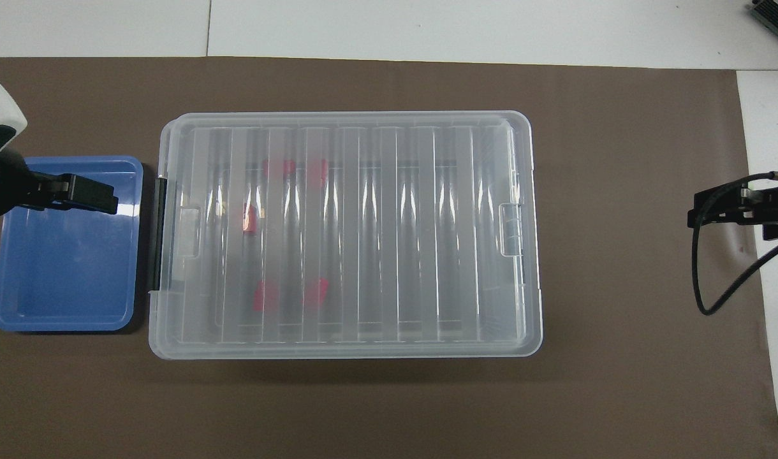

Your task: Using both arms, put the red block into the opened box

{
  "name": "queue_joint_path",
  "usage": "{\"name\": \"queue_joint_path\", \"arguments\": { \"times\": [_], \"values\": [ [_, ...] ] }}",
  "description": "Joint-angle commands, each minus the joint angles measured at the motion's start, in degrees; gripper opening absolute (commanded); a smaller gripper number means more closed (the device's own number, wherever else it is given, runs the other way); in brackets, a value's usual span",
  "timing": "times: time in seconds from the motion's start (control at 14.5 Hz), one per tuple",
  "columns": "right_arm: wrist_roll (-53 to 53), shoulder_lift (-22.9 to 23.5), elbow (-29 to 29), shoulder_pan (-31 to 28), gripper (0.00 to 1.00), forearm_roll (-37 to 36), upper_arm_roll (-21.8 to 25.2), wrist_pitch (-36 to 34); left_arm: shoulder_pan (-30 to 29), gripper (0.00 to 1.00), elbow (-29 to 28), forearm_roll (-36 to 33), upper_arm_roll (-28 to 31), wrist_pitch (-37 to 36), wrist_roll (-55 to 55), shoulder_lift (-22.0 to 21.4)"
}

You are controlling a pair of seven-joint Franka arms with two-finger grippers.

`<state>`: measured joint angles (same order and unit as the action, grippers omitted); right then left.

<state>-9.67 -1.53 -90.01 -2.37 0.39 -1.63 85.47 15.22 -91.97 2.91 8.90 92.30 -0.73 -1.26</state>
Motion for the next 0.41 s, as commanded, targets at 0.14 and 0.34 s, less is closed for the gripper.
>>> {"name": "queue_joint_path", "arguments": {
  "times": [0.14,0.34],
  "values": [
    [-0.44,0.48,0.45,0.0,1.0,-1.44,-0.21,-0.31,-0.1,1.0,-0.4,-0.8,0.07,-0.36,-0.58,-0.68],
    [-0.53,0.39,0.45,0.08,1.0,-1.79,-0.65,-0.22,-0.1,1.0,-0.4,-0.8,0.07,-0.36,-0.58,-0.68]
  ]
}}
